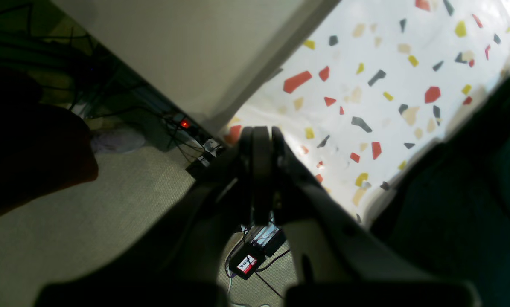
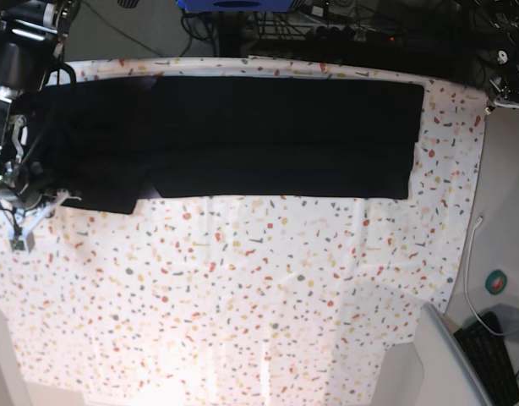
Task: Layout the t-shirt on the table in an organized manner, then fold the t-shirt properly
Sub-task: 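Press and straighten the folded strip's end with the right gripper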
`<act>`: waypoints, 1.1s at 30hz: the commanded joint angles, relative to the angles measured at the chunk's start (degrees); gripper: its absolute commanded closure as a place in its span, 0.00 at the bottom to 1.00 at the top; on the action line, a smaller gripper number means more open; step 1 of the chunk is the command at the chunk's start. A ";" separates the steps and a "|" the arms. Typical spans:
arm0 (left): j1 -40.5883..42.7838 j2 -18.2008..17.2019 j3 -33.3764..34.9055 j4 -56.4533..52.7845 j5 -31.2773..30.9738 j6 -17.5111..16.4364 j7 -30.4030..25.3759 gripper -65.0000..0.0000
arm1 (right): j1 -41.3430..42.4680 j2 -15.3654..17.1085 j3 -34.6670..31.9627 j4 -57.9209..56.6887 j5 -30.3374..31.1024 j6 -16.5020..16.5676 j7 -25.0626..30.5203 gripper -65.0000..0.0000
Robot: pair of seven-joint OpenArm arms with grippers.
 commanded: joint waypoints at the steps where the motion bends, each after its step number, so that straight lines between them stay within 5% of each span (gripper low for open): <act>1: -0.04 -1.16 -0.33 0.81 -0.47 0.04 -0.75 1.00 | -0.14 0.22 0.27 2.70 0.21 -0.16 0.38 1.00; 18: -0.13 -1.16 -0.33 0.81 -0.30 0.04 -0.75 1.00 | -16.58 -8.13 3.08 22.48 0.21 0.10 -2.35 1.00; 29: -1.01 -1.16 -0.25 0.81 -0.03 0.04 -0.75 1.00 | -20.01 -8.66 3.44 23.27 0.21 0.10 -4.46 1.00; 33: -1.18 -1.16 -0.25 0.81 -0.03 0.04 -0.75 1.00 | -20.10 -9.36 3.96 23.80 0.21 0.10 -9.29 1.00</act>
